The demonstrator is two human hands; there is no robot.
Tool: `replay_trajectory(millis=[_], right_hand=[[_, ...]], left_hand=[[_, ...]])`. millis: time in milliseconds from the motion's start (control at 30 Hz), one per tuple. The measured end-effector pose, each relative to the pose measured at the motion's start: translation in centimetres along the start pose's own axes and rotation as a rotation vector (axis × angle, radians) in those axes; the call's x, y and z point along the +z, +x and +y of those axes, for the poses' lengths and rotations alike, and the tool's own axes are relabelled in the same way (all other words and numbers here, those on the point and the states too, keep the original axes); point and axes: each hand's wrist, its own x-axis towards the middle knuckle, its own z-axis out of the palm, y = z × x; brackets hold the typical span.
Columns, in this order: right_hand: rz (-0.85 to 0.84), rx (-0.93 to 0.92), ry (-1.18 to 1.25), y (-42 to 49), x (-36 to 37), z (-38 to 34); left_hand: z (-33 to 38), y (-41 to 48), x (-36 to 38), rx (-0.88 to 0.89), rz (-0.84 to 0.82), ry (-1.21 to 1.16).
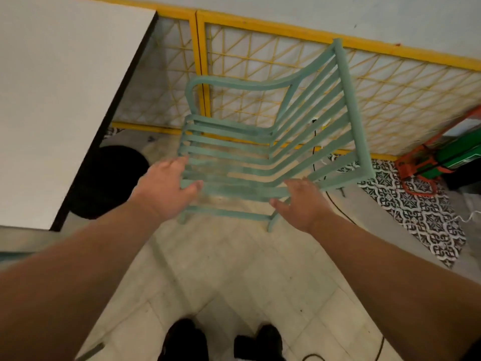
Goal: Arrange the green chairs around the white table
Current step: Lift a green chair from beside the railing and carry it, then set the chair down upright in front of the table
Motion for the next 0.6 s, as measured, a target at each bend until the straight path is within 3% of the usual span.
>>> replay_trajectory(millis=[400, 600], right_hand=[[0.131, -0.042, 0.017, -13.6, -8.6, -7.7], [0.206, -0.068, 0.007, -15.3, -10.7, -10.1]], left_hand=[[-0.3, -12.2, -10.3, 0.024, -0.041, 0.019], [-0.8, -14.0, -14.0, 0.043, 0.039, 0.032]])
